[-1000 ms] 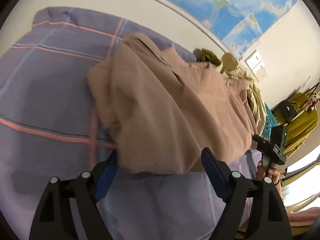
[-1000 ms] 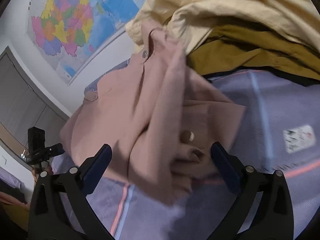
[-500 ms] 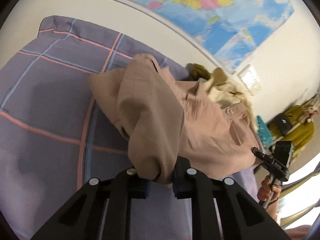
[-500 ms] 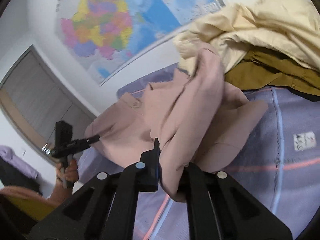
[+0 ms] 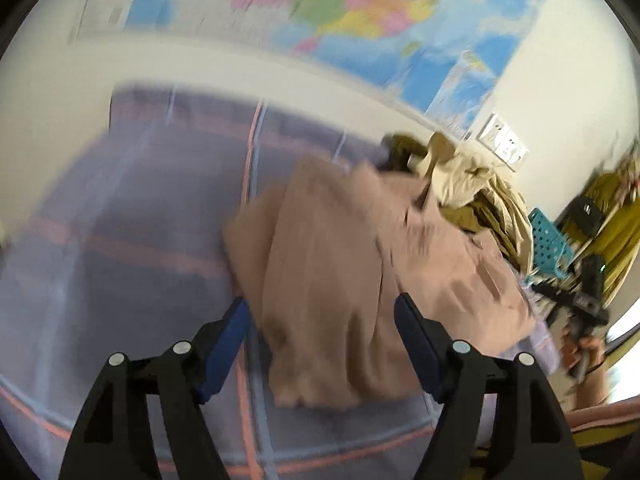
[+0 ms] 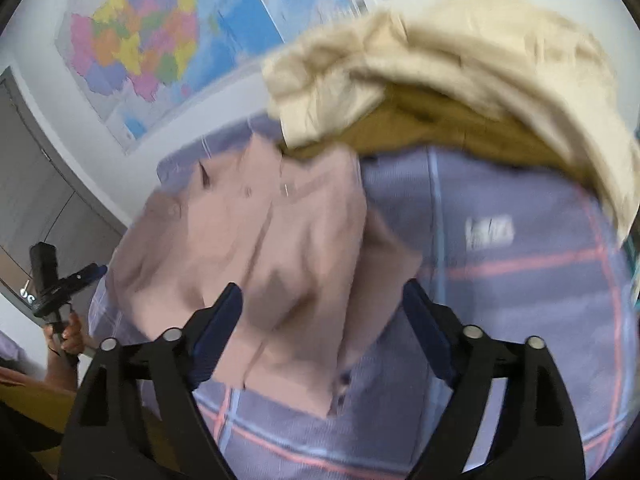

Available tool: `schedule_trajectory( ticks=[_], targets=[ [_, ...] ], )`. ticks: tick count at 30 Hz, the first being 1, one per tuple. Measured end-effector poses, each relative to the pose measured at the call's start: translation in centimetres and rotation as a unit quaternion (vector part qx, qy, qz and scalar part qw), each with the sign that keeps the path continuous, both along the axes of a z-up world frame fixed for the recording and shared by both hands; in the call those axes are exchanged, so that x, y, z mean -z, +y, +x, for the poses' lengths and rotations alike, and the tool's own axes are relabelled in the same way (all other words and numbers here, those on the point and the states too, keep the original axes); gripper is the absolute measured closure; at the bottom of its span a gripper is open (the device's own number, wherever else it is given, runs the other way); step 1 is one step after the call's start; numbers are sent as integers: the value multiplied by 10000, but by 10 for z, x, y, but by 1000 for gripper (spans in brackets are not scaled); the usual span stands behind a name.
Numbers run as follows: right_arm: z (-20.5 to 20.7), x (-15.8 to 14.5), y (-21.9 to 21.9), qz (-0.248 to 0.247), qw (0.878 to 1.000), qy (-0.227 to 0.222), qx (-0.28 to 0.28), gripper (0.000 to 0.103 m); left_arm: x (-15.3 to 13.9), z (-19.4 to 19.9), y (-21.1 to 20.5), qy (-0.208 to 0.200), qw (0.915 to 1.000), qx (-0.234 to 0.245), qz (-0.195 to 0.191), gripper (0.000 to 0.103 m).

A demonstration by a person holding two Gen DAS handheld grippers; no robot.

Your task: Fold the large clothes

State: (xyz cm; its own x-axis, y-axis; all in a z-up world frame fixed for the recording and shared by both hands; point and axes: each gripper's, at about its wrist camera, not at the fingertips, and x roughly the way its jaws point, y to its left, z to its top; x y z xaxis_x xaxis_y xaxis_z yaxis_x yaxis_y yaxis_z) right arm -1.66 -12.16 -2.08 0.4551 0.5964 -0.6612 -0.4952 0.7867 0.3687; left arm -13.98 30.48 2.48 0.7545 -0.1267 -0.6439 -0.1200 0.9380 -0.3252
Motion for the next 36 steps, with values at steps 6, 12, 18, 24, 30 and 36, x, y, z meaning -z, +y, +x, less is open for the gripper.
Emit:
schedule_trajectory(
  ticks=[6, 12, 18, 24, 30, 36],
  targets=[
    [34, 12, 61, -745, 9953, -417, -452, 19, 10, 74, -20, 540, 9934, 367, 938, 22],
    [58, 32, 89, -965, 9926, -272, -681, 92, 56, 130, -10, 1407, 9839, 368, 1042, 70],
    [46, -23, 95, -827, 9853, -1341, -664, 99, 12, 130, -3, 535, 9953, 371, 724, 100],
    [79, -43, 99, -454, 9842, -1697, -230, 98, -9, 141, 20, 30, 9988, -44, 477, 99],
    [118, 28, 129, -1367, 9863, -817, -425, 90, 58, 168, 32, 1131, 9927, -160, 391, 86],
    [111, 23, 113, -1345, 9873, -807, -242, 50, 50, 152, 44, 952, 9941, -397, 333, 67]
  ],
)
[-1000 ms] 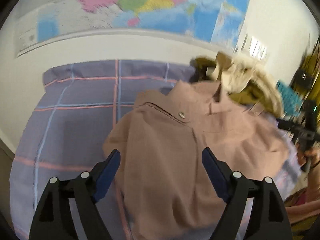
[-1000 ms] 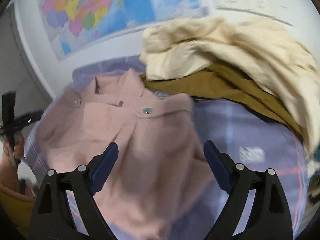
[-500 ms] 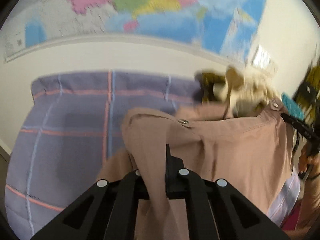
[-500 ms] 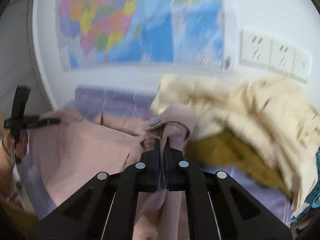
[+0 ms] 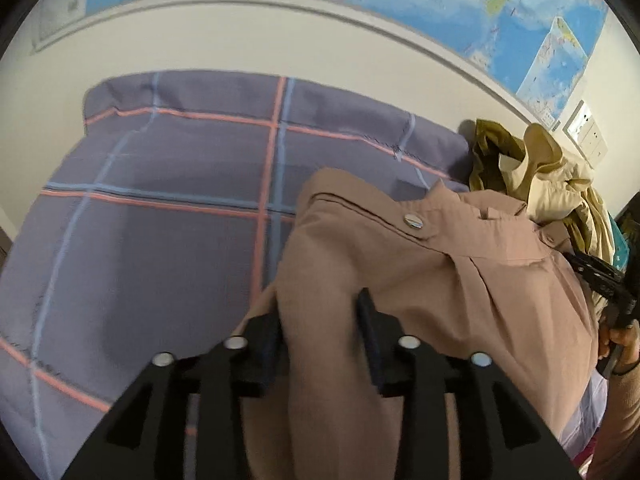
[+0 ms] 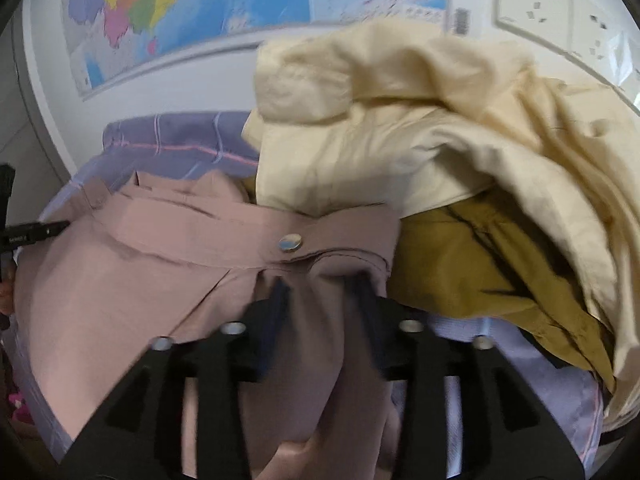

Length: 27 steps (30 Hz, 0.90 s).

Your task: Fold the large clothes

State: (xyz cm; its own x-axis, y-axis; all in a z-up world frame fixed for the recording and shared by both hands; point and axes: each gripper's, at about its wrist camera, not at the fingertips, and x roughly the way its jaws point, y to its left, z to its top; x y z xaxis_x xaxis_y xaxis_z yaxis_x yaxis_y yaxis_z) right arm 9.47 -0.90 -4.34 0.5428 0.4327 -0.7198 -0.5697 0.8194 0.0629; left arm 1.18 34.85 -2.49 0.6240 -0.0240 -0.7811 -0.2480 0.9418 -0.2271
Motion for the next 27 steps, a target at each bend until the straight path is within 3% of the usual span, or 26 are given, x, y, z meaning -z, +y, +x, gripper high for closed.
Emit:
schedule_trajectory(
  ticks=[5, 10, 15, 18, 22, 27],
  targets=[
    [-26, -25, -31, 383, 9991, -194, 35, 49, -21, -34, -4, -296, 9991, 80, 287, 64],
    [-75, -25, -22, 350, 9966, -240, -701, 52, -28, -59, -22, -410, 9974, 487, 342, 63],
    [-61, 11, -1, 127, 9976, 226, -645, 55, 16, -47, -17, 76, 9997, 199, 149, 63],
    [-42, 29, 0, 154, 9981, 493, -347, 58, 20, -45, -12, 18, 9999, -2, 106, 63],
    [-39, 18, -8, 433, 9976, 517, -167, 55, 7, -55, -17, -20, 9993, -130, 362, 60],
    [-65, -8, -23, 738, 9967, 228, -257, 52, -13, -72, -32, -179, 9971, -199, 709, 57]
  ],
)
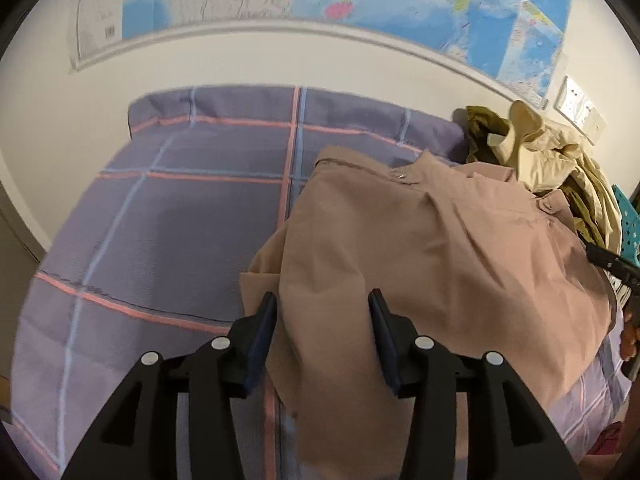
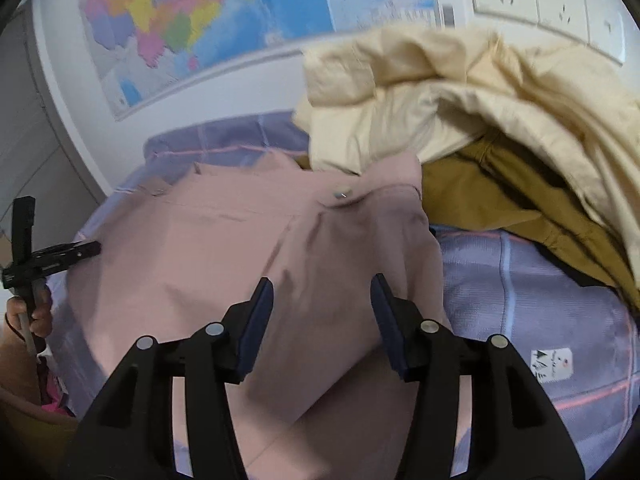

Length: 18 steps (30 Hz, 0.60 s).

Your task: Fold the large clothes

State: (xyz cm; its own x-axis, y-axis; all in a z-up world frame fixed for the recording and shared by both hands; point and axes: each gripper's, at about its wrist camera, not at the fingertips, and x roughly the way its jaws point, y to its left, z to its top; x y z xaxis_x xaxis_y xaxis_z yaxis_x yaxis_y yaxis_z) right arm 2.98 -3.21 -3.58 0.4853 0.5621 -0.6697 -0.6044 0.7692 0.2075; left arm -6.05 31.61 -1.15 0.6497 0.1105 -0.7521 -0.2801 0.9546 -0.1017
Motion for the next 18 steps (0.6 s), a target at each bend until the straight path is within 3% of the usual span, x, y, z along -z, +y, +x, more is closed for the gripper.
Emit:
schedule_trajectory(
  ticks=[2, 4, 8, 13, 18],
  targets=[
    [-16, -7, -2, 126, 9998, -109, -129, 50, -8, -7, -12, -104, 9998, 49, 190, 48],
    [-24, -11, 2, 190, 9994, -166, -250, 46, -14, -11, -26, -172, 9990, 114, 388, 45],
    [-46, -10, 6, 251, 9982, -162, -511, 44, -16, -14, -44, -215, 9988, 287, 333, 44],
    [-54, 13, 27, -45, 9972, 16, -746, 44, -4, -15, -55, -115, 9991, 327, 228, 40],
    [-35, 41, 38, -267, 9981, 273, -482, 46, 20, -4, -48, 173, 9994, 160, 245, 40]
  ],
)
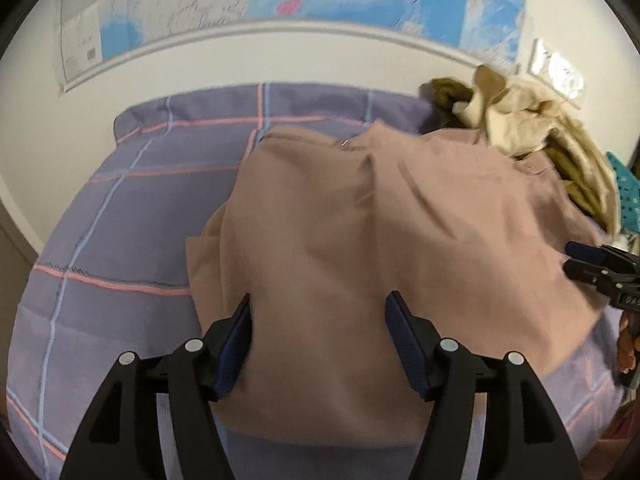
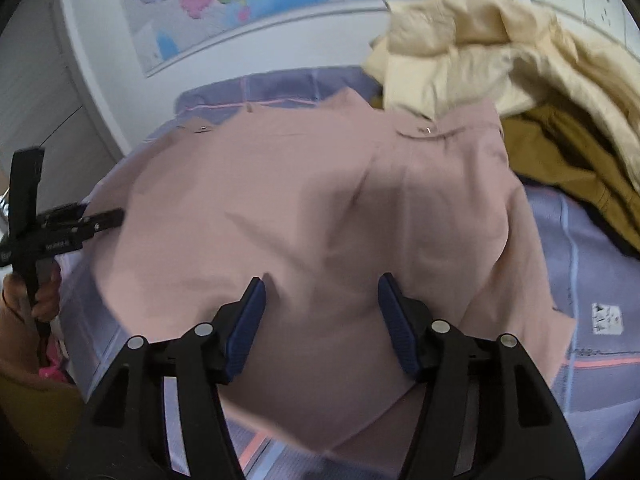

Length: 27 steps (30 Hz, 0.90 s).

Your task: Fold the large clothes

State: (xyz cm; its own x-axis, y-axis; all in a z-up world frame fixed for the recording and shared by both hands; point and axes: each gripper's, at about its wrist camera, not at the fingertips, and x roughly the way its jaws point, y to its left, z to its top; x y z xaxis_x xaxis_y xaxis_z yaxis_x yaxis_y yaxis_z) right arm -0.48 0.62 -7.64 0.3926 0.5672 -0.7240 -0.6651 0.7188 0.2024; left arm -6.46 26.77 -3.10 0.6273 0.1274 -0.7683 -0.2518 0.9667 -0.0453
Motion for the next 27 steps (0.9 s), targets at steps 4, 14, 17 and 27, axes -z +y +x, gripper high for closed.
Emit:
schedule_trajectory(
  ticks=[4, 14, 17, 27],
  targets=[
    [10, -5, -2, 289, 9991, 259, 168, 45, 0, -2, 10, 29, 9998, -131, -161, 37],
    [-27, -46, -75, 1588, 9852, 629, 164, 33, -24, -74, 28, -285, 9959, -300, -799, 38],
    [-42, -42, -99, 1818, 9794, 846, 234, 31, -16, -94, 29, -216, 9919, -252, -1227, 38],
    [-66, -4, -128, 1782, 9699, 1544, 603, 22, 11, -82, 6, -105, 9725, 221, -2318, 34]
  ],
)
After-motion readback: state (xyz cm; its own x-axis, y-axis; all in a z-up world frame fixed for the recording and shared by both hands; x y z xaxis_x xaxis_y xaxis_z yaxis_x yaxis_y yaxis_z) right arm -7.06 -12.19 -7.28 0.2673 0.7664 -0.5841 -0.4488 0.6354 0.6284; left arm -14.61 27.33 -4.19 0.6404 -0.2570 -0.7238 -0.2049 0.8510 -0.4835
